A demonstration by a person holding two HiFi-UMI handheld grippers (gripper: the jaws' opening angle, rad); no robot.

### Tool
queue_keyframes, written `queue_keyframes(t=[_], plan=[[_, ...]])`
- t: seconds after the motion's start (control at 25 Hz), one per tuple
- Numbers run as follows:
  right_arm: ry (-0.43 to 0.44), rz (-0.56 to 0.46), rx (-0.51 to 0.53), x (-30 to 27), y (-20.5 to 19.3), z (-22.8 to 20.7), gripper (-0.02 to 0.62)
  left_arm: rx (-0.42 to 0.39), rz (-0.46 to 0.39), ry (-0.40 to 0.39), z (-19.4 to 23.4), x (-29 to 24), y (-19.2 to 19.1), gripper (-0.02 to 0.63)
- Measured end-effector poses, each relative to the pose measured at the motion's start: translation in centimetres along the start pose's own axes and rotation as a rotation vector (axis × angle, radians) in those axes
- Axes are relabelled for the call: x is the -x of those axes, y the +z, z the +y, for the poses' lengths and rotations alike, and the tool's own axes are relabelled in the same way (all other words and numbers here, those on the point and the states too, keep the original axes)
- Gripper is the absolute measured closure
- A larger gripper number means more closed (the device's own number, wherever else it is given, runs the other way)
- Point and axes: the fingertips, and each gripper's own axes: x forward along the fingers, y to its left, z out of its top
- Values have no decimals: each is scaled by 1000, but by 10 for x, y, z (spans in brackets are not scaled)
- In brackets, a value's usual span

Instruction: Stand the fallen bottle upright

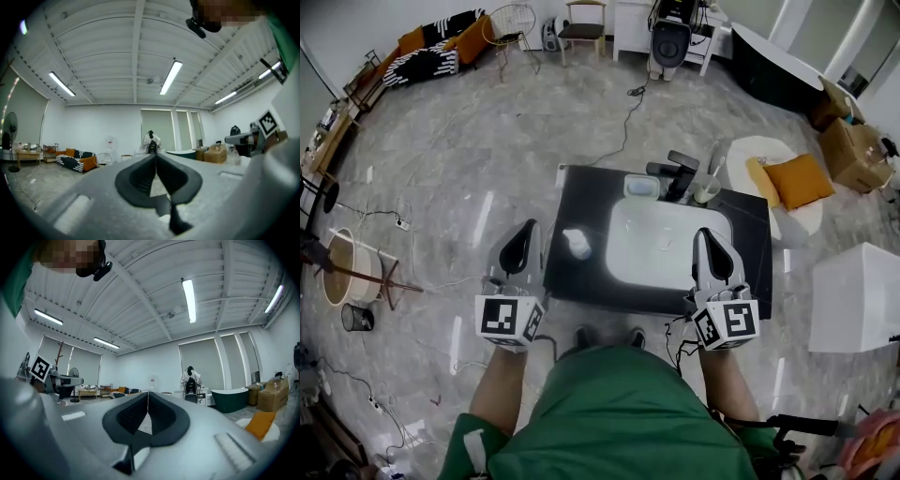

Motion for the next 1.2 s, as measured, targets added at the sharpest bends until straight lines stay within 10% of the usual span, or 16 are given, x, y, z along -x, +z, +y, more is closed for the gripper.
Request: queue_keyframes(t=[1.2], plan=[[7,0,-2,-3,0,3,592,20,28,8,5,0,-10,604]])
